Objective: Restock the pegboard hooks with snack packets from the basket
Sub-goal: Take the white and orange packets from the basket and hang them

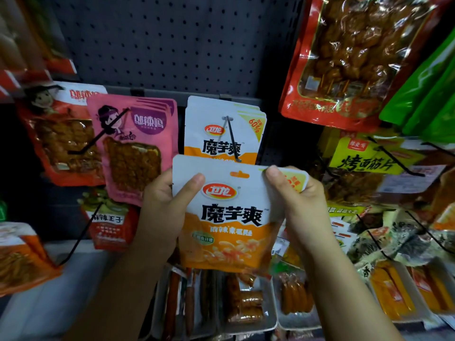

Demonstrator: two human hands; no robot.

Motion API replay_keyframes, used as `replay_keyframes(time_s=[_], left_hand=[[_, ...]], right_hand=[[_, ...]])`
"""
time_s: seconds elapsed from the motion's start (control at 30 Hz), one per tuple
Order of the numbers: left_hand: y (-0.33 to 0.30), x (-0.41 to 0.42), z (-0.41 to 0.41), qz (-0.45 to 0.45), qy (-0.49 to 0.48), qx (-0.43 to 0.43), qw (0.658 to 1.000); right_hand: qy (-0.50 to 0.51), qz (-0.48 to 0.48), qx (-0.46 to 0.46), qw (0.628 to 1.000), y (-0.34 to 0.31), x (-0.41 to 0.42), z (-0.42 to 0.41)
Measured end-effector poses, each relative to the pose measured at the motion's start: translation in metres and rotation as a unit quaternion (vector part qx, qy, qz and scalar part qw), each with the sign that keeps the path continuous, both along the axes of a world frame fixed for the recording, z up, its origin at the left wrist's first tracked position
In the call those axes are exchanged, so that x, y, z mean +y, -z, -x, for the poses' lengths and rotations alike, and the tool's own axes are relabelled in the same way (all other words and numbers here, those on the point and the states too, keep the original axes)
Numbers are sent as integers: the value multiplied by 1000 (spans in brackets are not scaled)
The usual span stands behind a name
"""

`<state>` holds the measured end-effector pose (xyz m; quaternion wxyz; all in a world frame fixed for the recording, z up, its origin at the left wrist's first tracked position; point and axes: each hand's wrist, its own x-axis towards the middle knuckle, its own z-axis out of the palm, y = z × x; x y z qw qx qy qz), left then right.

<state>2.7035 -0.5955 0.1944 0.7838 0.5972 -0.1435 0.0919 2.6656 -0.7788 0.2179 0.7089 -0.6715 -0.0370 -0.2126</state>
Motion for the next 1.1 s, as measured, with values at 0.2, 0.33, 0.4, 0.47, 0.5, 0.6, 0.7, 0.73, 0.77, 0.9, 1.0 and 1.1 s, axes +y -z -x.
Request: replay_keyframes(time_s=[0.2,0.33,0.4,0.47,0.5,0.6,0.7,0.73,0.77,0.9,1.0,1.1], left_hand=[[-13,-3,0,25,-1,18,1000],[-13,-5,-4,13,-9,33,999],[-14,-5,-5,6,-13,30,999],[-15,-5,-7,3,-17,19,1000],[-15,-5,-8,3,-18,17,1000],[-11,-7,-14,-6,-21,23,999],[-1,-8,-21,-16,-31,36,999],[2,-7,-24,-23,-35,34,999],[5,-7,-27,-32,-38,27,998],[12,-4,-43,-67,-46,3,997],[15,-4,-57,-106,-58,-18,993],[16,-7,-75,-135,-83,-17,987]], right_hand=[[17,-37,21,999,-8,5,-6],[33,-57,32,997,-6,7,-11],[38,-56,29,997,-6,7,-13],[40,-57,22,997,-6,6,-16],[38,-58,20,997,-6,5,-17],[44,-70,26,996,-4,5,-21],[46,-52,39,997,2,4,-26],[47,-44,37,997,3,3,-27],[52,-36,32,997,4,2,-28],[72,4,26,997,14,-7,-34],[97,16,71,993,23,-15,-44],[119,36,83,989,25,-19,-60]])
